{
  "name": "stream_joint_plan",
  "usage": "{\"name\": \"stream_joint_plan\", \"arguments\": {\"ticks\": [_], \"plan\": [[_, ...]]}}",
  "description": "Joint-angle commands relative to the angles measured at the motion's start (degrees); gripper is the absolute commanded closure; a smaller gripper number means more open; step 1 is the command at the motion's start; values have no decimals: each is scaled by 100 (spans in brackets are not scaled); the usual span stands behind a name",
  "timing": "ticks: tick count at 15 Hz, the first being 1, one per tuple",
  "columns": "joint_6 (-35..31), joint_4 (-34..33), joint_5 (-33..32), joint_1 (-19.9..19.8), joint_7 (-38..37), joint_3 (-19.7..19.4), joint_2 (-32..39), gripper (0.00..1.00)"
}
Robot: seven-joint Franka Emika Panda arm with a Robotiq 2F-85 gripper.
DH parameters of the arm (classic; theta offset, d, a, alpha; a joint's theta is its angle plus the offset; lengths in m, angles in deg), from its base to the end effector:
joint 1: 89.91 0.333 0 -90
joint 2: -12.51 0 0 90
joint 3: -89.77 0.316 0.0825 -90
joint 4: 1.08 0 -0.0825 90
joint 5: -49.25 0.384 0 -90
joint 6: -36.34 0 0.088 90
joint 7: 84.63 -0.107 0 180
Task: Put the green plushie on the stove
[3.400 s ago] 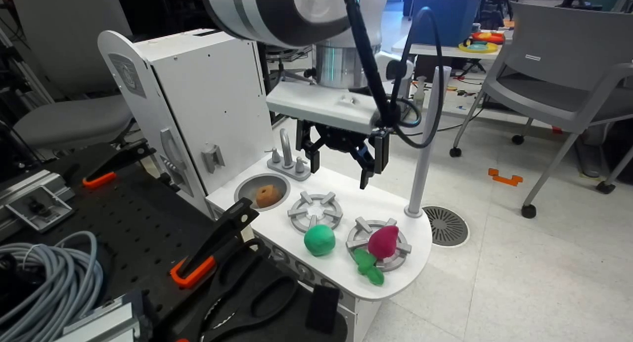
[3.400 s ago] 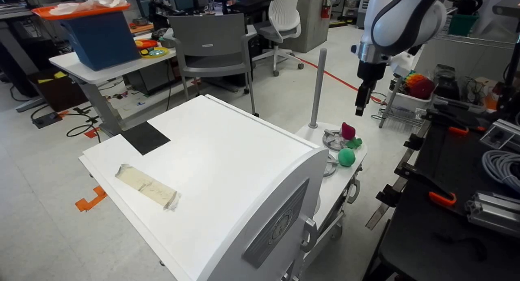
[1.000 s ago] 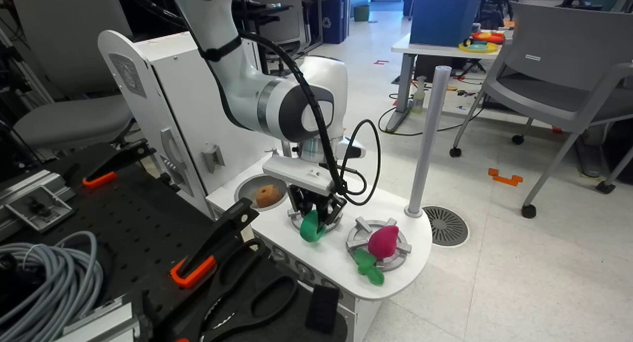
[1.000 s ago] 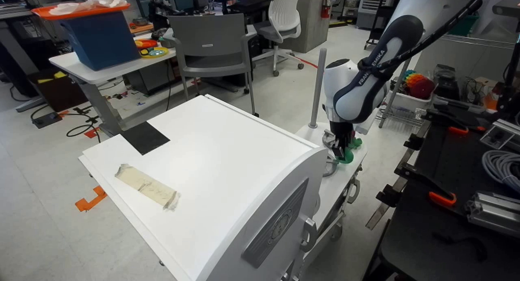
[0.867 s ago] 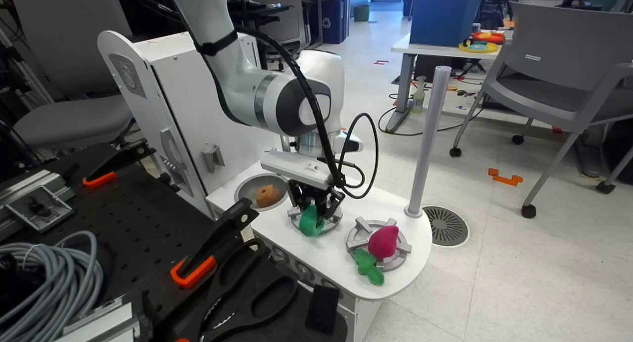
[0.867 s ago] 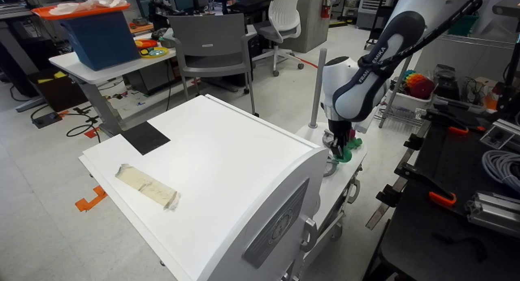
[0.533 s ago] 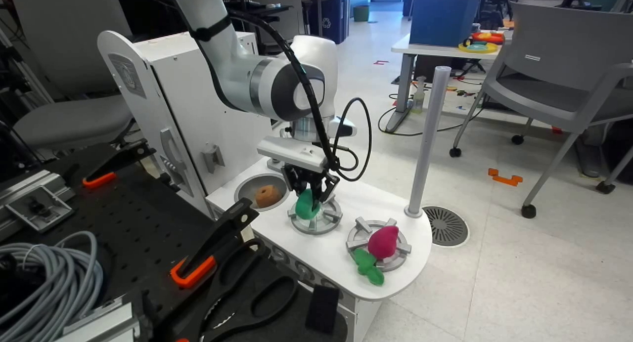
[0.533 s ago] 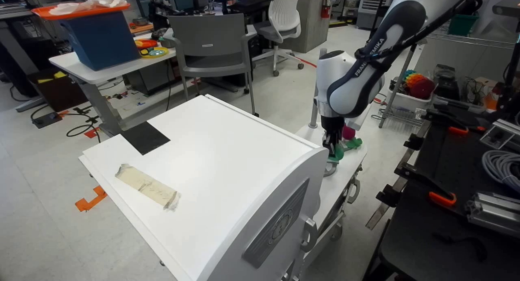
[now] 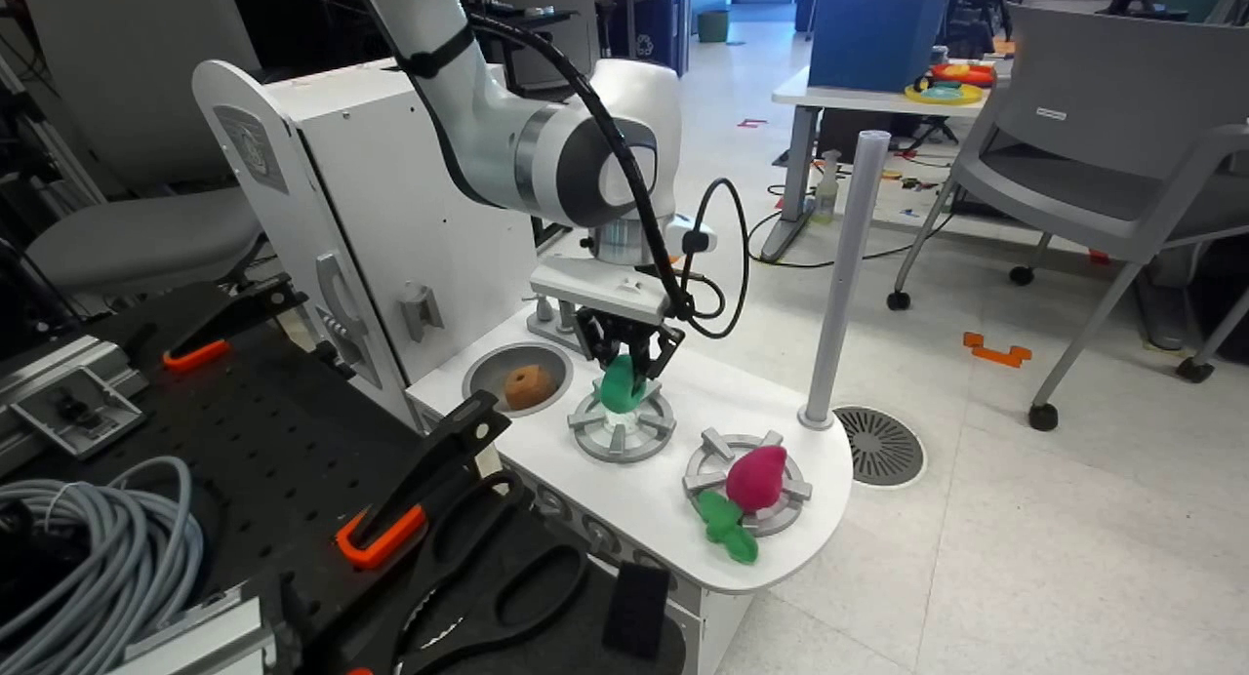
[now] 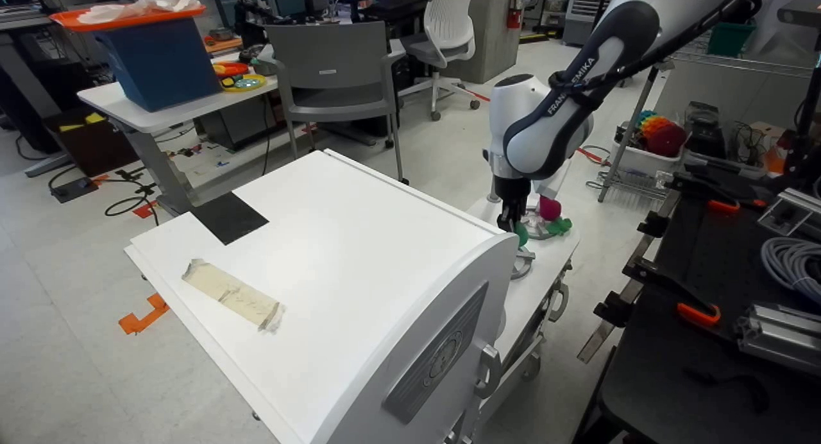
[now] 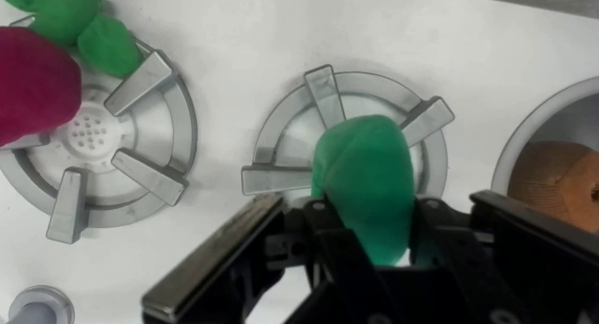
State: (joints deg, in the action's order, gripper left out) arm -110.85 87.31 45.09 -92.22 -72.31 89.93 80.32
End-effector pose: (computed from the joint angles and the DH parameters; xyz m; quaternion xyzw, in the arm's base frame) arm 0.6239 -0.0223 -0.0616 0.9896 0.1194 -0.0798 0.0058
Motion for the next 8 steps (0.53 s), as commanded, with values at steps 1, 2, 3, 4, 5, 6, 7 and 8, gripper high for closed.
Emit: {"name": "stream_joint_plan", "arguments": {"ticks": [1,2,3,4,5,6,7,8], "plan": [[392,-681,-51,-211,312,173,473,94],[461,-817,-56,-215,352,175,590,94],[518,-944,-66,-217,401,181,700,94],[558,-1061,-72,-231,476,208,804,94],[578,-1164,-81,-226,532,218,900,94],[601,-1246,-93,-227,610,238,962,94],[672,-1303,-100,-231,683,256,979,94],[744,-1360,-98,-237,740,268,998,94]]}}
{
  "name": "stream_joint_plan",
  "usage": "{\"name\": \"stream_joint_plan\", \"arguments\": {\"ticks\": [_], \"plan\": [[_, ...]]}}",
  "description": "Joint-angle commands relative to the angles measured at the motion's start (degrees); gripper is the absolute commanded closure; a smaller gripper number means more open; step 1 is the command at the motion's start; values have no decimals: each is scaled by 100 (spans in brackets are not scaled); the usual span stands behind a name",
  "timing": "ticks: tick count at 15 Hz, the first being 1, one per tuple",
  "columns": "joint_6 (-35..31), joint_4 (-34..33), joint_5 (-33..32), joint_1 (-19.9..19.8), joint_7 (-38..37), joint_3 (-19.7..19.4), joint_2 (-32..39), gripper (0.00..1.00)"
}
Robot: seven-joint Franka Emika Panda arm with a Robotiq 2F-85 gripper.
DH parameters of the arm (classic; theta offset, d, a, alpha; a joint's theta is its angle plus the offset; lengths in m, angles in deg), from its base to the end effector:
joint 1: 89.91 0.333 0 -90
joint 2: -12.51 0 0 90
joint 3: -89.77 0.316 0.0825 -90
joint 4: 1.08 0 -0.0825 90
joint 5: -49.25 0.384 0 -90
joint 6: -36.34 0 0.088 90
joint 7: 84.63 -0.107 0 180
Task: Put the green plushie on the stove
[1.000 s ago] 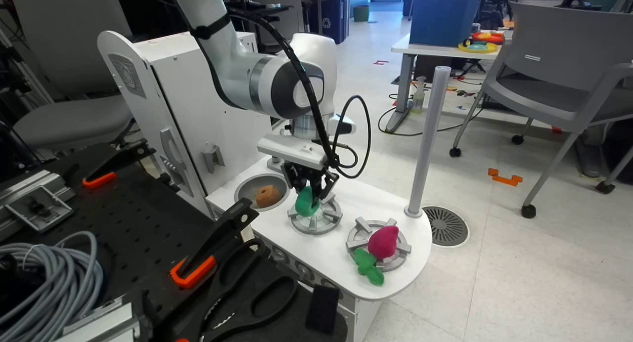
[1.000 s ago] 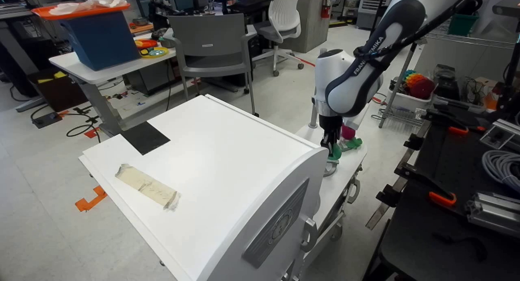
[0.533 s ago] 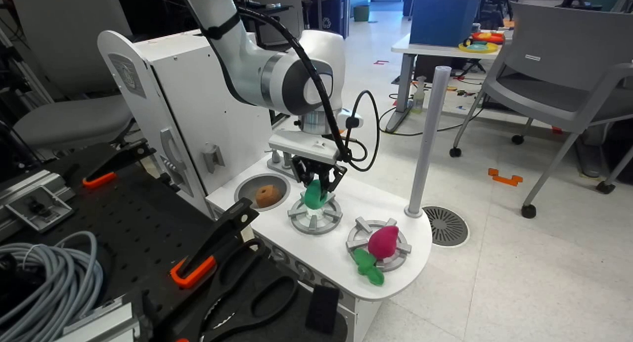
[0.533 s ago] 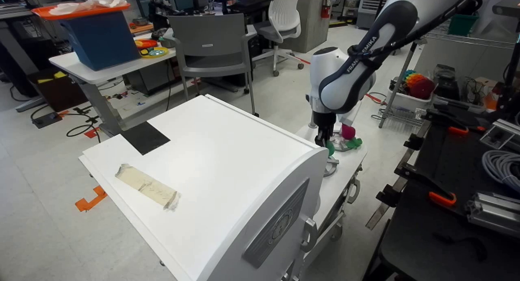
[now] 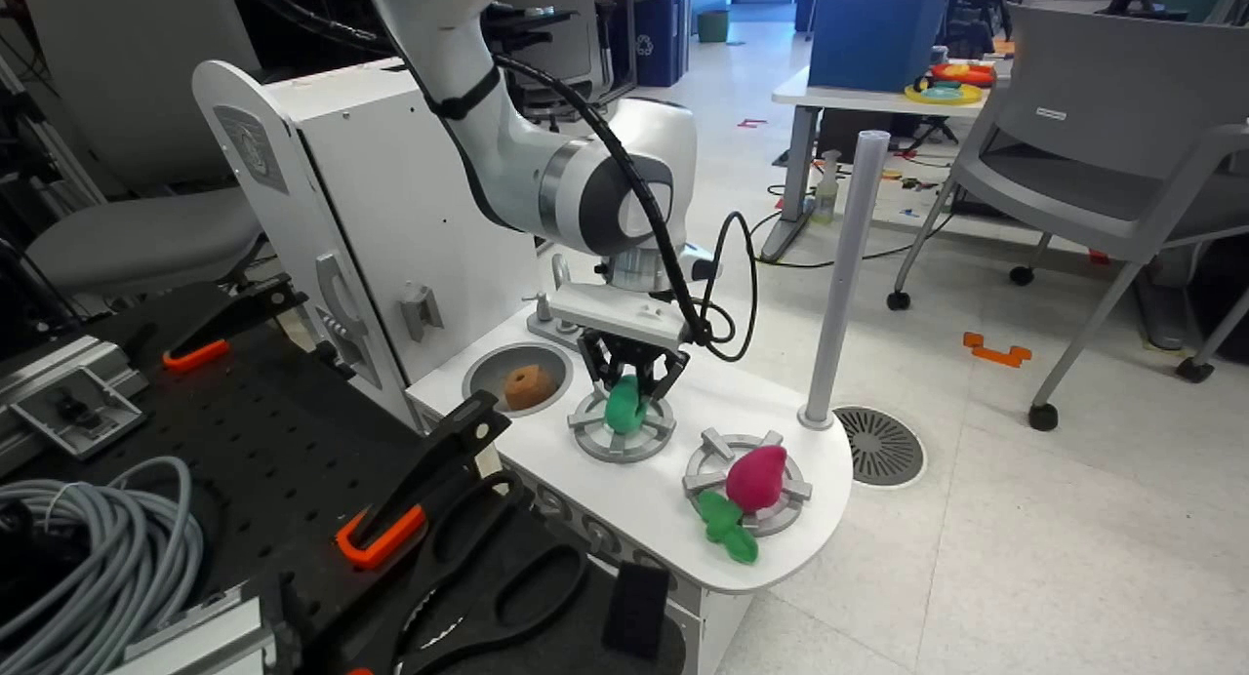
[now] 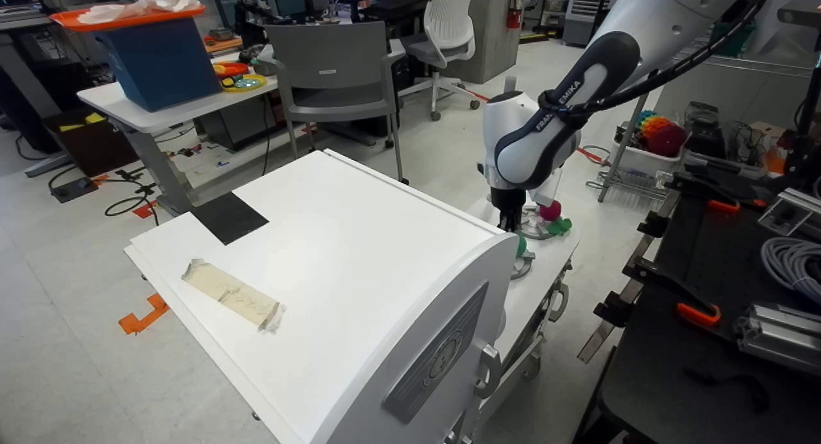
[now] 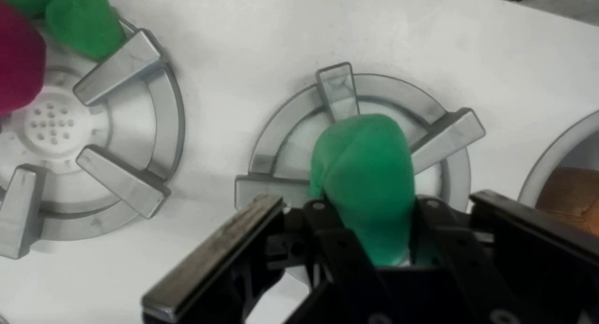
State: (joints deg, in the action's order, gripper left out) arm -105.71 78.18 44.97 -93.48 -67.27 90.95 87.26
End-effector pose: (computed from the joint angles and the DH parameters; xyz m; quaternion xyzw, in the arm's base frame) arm 0.6324 -0.0272 -0.0953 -0.9825 -0.1545 0.1039 0.0088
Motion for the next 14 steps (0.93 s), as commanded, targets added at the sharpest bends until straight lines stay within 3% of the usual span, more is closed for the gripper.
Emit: {"name": "stream_joint_plan", "arguments": {"ticks": [1,2,4,10,14], "plan": [[322,-501,-70,-124,274,172,323,74],[388,-558,-66,-126,290,159,353,49],[575,-641,-106,-61,197,37,392,45],[1035,-443,-116,-82,29,-146,247,2],[1253,-29,-66,-35,56,-295,-39,0]]}}
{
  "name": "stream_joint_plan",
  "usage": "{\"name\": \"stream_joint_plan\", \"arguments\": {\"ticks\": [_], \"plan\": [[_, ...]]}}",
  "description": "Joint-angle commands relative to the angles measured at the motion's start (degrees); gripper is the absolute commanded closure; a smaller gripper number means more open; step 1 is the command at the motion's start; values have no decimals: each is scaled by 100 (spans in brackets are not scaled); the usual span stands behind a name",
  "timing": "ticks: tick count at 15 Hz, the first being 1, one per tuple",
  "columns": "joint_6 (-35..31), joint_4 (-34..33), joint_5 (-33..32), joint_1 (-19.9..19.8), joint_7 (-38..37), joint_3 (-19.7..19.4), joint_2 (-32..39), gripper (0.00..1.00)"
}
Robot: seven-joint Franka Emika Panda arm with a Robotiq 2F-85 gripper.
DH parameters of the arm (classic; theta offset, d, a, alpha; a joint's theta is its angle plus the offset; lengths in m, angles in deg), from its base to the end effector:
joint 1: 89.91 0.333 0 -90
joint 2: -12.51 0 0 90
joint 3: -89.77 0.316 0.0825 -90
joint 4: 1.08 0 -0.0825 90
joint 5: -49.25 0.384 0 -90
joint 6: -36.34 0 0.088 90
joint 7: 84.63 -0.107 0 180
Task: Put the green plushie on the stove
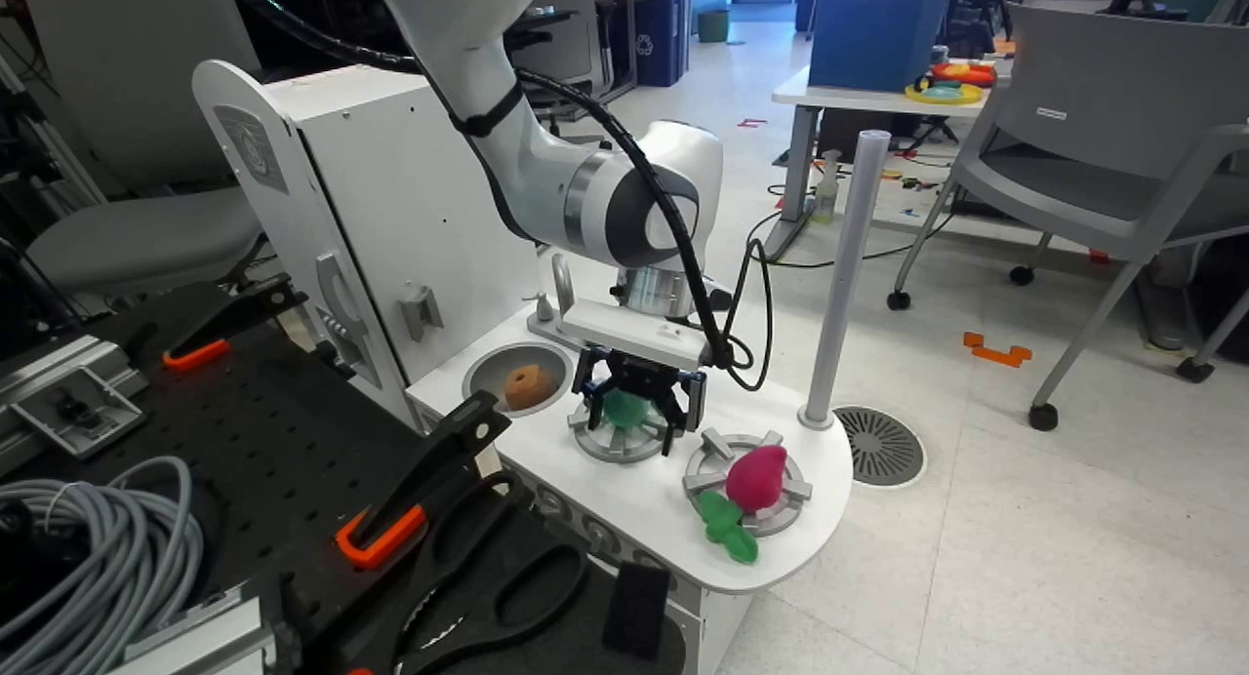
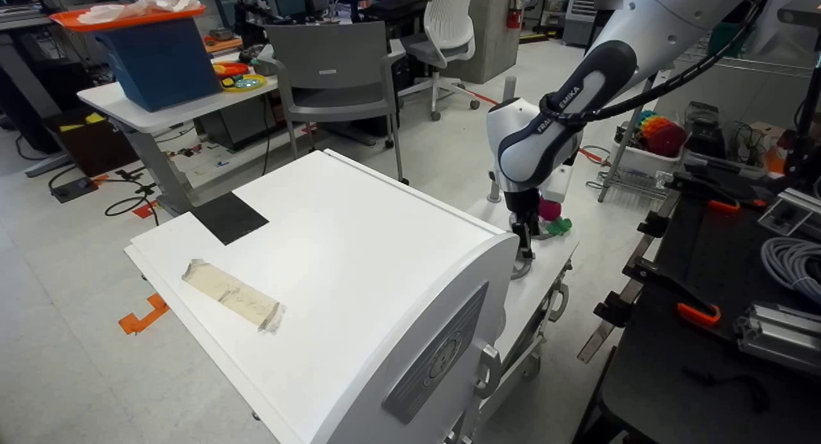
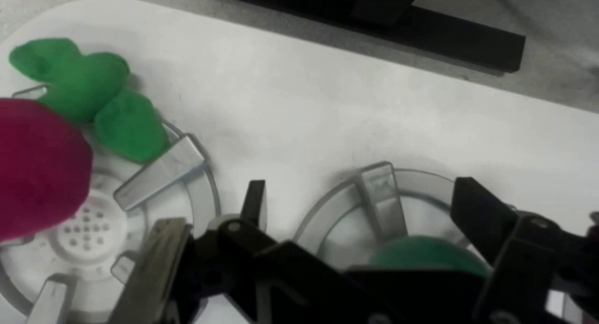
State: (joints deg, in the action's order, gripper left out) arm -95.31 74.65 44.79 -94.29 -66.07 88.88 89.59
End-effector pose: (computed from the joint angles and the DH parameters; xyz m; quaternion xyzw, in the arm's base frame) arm 0.6162 -0.0578 -0.1121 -0.9712 -0.1487 0.1862 0.0062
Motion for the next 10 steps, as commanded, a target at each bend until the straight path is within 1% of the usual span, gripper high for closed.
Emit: {"name": "stream_joint_plan", "arguments": {"ticks": [1,4,5,7,10], "plan": [[258,488,-51,48,-49,-110,-387,0],[441,1069,21,-61,23,-123,-815,0],[272,480,-104,-70,-57,-43,-316,0],[336,749,-102,-106,-57,-57,-531,0],[355,898,-101,-119,-58,-56,-658,0]]}}
